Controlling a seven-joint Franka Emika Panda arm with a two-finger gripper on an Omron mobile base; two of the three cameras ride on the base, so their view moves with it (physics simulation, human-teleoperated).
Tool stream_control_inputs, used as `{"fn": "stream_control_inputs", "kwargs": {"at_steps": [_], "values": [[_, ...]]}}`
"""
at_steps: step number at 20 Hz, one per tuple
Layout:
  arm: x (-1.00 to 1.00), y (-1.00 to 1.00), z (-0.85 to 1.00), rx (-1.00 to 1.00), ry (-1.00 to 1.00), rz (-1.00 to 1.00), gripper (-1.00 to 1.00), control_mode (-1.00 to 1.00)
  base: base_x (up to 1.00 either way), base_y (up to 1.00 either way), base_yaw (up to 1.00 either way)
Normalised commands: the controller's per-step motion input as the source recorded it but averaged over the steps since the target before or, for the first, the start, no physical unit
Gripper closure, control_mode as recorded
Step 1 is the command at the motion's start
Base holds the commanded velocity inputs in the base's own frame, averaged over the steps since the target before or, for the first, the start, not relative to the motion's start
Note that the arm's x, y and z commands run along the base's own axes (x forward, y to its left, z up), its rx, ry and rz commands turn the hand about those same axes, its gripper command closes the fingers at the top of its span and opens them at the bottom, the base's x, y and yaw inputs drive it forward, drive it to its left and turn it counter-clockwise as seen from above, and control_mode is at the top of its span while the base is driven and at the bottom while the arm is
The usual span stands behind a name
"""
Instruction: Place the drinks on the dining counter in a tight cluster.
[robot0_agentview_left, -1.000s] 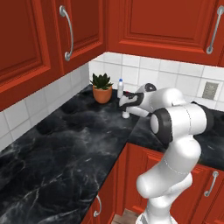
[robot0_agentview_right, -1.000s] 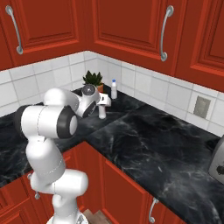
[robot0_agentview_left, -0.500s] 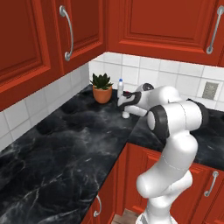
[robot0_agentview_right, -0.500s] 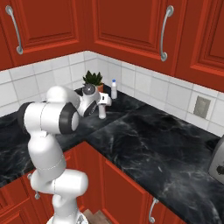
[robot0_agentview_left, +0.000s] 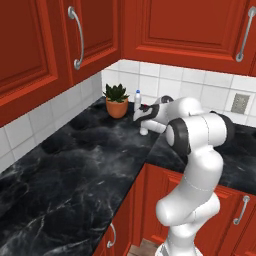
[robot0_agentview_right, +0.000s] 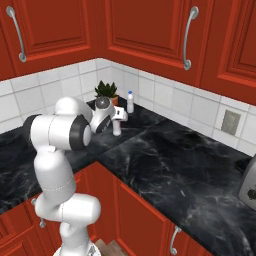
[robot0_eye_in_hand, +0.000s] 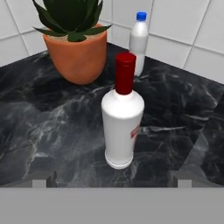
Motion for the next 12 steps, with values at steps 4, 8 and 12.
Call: {"fn": "stream_control_inputs", "kwargs": {"at_steps": [4, 8, 12], "values": [[0.09, 0.00, -0.10, 0.00, 0.00, 0.00, -1.00, -1.00, 0.00, 0.00, 0.00], [0.04, 0.01, -0.11, 0.00, 0.00, 0.00, -1.00, -1.00, 0.00, 0.00, 0.00], [0.03, 0.00, -0.15, 0.00, 0.00, 0.00, -1.00, -1.00, 0.00, 0.00, 0.00]]}}
